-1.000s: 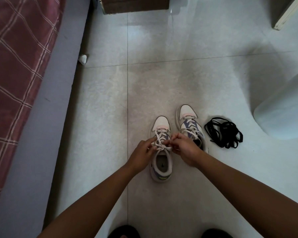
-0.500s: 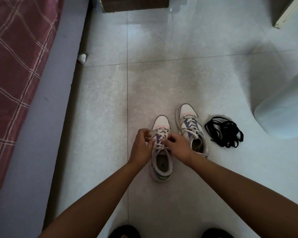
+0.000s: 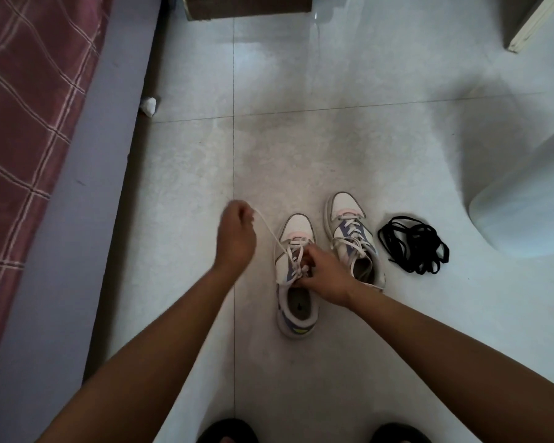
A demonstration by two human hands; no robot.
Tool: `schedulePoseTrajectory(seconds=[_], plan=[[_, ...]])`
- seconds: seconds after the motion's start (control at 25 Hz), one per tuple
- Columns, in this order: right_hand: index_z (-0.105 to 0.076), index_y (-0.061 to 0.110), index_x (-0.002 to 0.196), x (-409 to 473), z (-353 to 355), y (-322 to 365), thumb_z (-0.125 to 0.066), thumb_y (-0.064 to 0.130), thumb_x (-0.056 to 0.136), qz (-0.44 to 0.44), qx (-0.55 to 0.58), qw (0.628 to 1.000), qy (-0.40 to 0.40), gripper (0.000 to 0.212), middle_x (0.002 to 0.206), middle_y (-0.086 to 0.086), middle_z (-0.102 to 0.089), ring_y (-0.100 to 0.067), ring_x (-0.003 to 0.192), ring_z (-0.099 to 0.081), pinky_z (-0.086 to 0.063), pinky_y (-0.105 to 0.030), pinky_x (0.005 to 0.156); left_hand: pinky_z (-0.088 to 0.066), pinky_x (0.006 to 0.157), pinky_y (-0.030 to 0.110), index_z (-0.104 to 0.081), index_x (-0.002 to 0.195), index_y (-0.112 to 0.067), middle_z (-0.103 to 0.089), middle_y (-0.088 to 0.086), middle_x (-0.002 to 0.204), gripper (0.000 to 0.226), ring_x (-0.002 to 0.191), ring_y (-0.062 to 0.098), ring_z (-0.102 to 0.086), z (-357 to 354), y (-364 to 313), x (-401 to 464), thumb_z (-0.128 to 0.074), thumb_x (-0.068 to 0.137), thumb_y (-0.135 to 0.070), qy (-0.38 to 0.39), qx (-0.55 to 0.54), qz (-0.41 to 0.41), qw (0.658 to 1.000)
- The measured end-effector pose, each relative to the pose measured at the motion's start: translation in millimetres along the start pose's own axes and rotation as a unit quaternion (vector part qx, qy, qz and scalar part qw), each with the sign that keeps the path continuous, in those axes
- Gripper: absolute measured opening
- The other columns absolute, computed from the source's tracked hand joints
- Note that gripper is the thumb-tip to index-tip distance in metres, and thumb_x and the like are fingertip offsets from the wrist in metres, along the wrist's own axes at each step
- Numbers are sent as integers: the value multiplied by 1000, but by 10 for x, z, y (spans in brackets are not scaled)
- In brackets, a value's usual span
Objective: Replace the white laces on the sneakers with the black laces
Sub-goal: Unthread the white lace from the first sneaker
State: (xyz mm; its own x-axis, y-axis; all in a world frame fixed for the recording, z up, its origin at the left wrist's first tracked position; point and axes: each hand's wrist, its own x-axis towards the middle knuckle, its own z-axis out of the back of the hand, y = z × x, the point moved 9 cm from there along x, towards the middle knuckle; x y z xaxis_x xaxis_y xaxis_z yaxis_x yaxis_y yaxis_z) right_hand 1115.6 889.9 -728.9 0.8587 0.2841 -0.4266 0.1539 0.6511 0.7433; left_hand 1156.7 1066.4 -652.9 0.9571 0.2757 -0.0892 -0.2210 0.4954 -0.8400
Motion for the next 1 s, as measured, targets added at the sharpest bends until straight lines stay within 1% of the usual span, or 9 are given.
schedulePoseTrajectory(seconds=[0.12, 0.2, 0.28, 0.32, 0.44, 0.56, 0.68, 0.88, 1.0], plan=[[-56, 17, 107, 19, -30, -25, -73, 13, 72, -3, 5, 1000, -2, 39, 98, -3, -58, -30, 101, -52, -46, -45, 88, -44, 49, 21, -51, 85, -16, -58, -1, 72, 14, 54, 10, -59, 413, -37, 415, -45, 98, -14, -88, -176, 80, 977], [-58, 16, 108, 21, -29, -42, -74, 13, 72, -3, 16, 1000, -6, 39, 100, -3, -60, -29, 101, -53, -46, -45, 90, -50, 55, 23, -57, 98, -14, -64, 0, 84, 13, 69, 13, -66, 353, 28, 453, -45, 98, -18, -55, -235, 119, 963], [-61, 15, 106, 8, -21, -34, -75, 12, 72, 5, 30, 999, -12, 37, 99, -5, -63, -27, 98, -55, -48, -43, 89, -50, 82, 32, -55, 120, -6, -60, 8, 114, 30, 101, 24, -61, 111, 194, 232, -48, 98, -24, 26, -61, 115, 991], [-62, 15, 103, 1, -14, -19, -75, 11, 71, 11, 42, 999, -17, 34, 97, -5, -64, -26, 95, -58, -49, -41, 86, -45, 86, 31, -55, 119, -5, -57, 10, 118, 32, 106, 26, -57, -33, 304, 56, -50, 97, -27, 71, 45, 96, 992], [-61, 19, 95, -27, 24, 33, -76, 7, 70, 30, 60, 997, -39, 32, 90, 1, -63, -19, 85, -59, -51, -29, 77, -40, 70, 32, -59, 85, -12, -55, 2, 86, 22, 82, 19, -56, -505, 432, -541, -57, 92, -33, 234, 177, 4, 956], [-60, 19, 96, -50, 29, 60, -77, 5, 70, 33, 61, 997, -36, 34, 89, 4, -60, -13, 84, -58, -48, -24, 75, -47, 75, 39, -56, 89, -15, -57, 3, 90, 19, 85, 22, -56, -659, 369, -794, -59, 90, -34, 279, 226, -63, 931], [-62, 13, 97, -59, 53, 64, -75, 3, 72, 33, 46, 998, -35, 30, 91, 0, -61, -16, 85, -58, -49, -28, 77, -45, 75, 36, -46, 86, -21, -63, 5, 87, 12, 84, 30, -60, -466, 203, -611, -49, 96, -28, 217, 280, -89, 931], [-61, 16, 96, -84, 59, 38, -71, 3, 75, 23, 50, 998, -42, 27, 87, 7, -59, -10, 83, -56, -45, -16, 72, -44, 79, 42, -46, 96, -10, -61, 15, 94, 11, 86, 35, -60, 736, 101, 109, -41, 99, -20, -99, 239, 22, 966], [-62, 15, 93, -70, 69, 44, -71, 3, 74, 23, 46, 997, -48, 24, 89, 1, -61, -15, 84, -57, -47, -25, 75, -50, 82, 47, -47, 101, -6, -59, 15, 94, 17, 82, 32, -60, 1095, 2, 215, -41, 100, -21, -209, 183, 32, 960]])
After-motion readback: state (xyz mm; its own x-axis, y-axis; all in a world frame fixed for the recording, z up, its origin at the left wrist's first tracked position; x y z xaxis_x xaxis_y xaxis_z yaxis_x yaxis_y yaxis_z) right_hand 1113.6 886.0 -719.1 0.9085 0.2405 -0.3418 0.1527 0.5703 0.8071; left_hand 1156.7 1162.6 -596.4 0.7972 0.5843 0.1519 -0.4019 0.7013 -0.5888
